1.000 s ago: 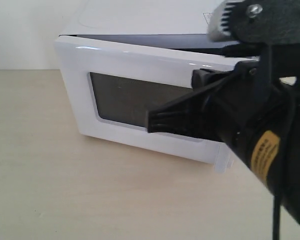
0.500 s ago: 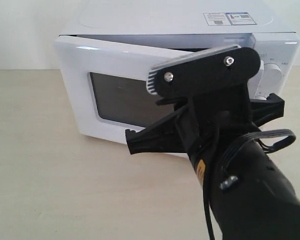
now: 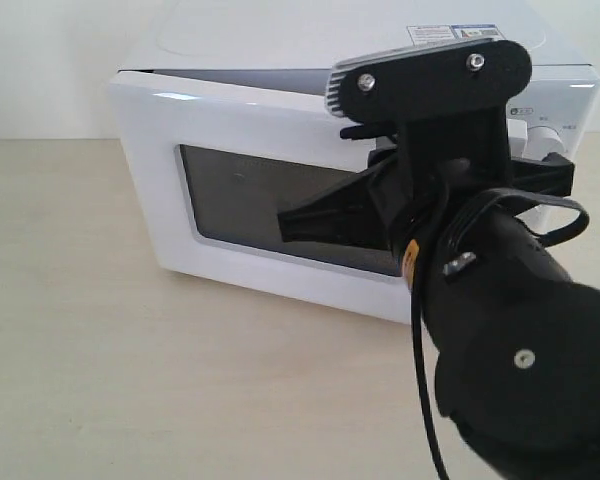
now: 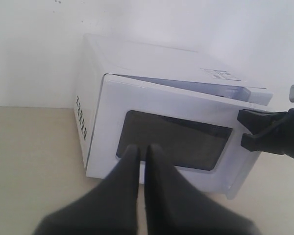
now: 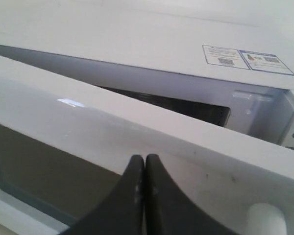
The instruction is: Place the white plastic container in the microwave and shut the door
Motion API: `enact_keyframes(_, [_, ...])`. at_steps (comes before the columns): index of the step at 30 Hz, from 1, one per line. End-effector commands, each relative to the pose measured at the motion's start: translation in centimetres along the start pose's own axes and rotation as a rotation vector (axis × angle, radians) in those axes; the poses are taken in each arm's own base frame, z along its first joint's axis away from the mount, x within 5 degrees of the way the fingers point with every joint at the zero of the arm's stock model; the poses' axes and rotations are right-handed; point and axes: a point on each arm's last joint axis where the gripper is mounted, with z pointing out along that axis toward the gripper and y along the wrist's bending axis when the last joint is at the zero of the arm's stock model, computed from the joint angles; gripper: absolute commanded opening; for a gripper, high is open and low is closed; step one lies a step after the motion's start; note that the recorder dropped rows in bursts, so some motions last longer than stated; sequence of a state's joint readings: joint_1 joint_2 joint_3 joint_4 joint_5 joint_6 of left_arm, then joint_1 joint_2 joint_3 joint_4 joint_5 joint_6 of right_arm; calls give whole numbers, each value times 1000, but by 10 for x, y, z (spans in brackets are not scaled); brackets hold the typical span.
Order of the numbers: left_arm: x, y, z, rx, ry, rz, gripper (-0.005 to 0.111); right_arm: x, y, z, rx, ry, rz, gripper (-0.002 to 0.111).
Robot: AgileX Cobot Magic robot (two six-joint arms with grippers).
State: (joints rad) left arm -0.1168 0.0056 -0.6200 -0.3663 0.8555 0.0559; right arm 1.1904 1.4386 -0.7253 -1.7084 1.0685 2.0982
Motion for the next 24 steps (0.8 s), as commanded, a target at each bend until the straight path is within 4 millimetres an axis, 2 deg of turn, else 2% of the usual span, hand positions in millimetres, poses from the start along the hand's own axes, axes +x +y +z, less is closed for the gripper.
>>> enact_keyframes(1, [0, 0, 0, 1, -16, 0, 4, -1, -9, 14, 20, 27, 16, 0])
enact_keyframes(10, [0, 0, 0, 1, -16, 0, 4, 1, -24, 32, 46, 66, 33, 0])
enact_keyframes(24, [0, 0, 0, 3, -19, -3, 4, -2, -41, 48, 83, 83, 53, 0])
